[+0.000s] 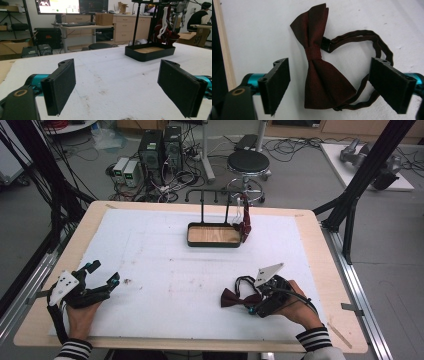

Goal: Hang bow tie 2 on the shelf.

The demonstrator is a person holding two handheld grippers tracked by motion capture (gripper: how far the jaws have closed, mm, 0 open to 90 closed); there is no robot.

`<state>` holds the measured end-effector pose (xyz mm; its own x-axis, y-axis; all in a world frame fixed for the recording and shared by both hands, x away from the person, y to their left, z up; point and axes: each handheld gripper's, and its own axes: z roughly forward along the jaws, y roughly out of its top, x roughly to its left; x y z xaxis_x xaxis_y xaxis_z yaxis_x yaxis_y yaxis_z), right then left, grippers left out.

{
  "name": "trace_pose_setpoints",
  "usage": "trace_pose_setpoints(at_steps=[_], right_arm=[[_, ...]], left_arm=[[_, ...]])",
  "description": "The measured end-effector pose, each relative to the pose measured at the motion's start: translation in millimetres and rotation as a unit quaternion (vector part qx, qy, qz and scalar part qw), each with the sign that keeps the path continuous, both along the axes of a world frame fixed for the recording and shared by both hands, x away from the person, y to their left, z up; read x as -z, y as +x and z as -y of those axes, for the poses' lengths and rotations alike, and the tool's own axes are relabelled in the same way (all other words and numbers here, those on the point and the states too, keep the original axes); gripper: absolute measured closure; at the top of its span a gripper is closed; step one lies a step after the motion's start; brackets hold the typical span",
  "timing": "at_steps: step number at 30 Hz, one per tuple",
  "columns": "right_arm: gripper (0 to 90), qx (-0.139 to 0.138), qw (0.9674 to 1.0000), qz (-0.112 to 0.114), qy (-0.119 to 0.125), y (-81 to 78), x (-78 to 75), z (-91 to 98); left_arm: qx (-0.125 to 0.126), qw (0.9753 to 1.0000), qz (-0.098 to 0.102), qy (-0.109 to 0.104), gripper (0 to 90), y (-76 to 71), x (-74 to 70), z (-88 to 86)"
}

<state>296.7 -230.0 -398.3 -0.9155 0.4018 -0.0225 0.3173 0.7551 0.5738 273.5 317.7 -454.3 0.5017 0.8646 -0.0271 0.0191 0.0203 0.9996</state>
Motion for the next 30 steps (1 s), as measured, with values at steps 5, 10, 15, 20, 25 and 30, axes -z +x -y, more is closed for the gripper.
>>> trace_pose_setpoints(at_steps=[5, 10, 15, 20, 25, 30], right_arm=[[21.4, -0.006, 0.9998, -0.004, -0.018, 1.6, 4.6, -0.7], [29.4, -0.016, 0.9994, -0.015, -0.026, 1.8, 8.5, -1.0], [34.5, -0.025, 0.9989, -0.019, -0.034, 2.8, 11.9, -2.1], [38.9, -0.035, 0.9982, -0.020, -0.045, 3.2, 13.3, -3.9], [49.4, -0.049, 0.9967, -0.022, -0.061, 3.0, 14.7, -6.2], [65.6, -0.069, 0.9942, -0.033, -0.075, 2.3, 16.7, -7.5]], left_arm=[[0.000, 1.0000, 0.000, 0.001, 15.3, 0.0, 0.0, -0.1], [0.000, 1.0000, 0.000, 0.001, 15.3, 0.0, 0.0, 0.0], [0.001, 1.0000, 0.001, 0.003, 15.3, -0.1, 0.0, 0.1], [0.000, 1.0000, 0.000, 0.003, 15.4, -0.1, 0.0, 0.1], [-0.001, 1.0000, 0.000, 0.002, 15.3, 0.0, 0.0, 0.3], [0.000, 1.0000, 0.000, 0.003, 15.4, -0.1, 0.0, 0.1]])
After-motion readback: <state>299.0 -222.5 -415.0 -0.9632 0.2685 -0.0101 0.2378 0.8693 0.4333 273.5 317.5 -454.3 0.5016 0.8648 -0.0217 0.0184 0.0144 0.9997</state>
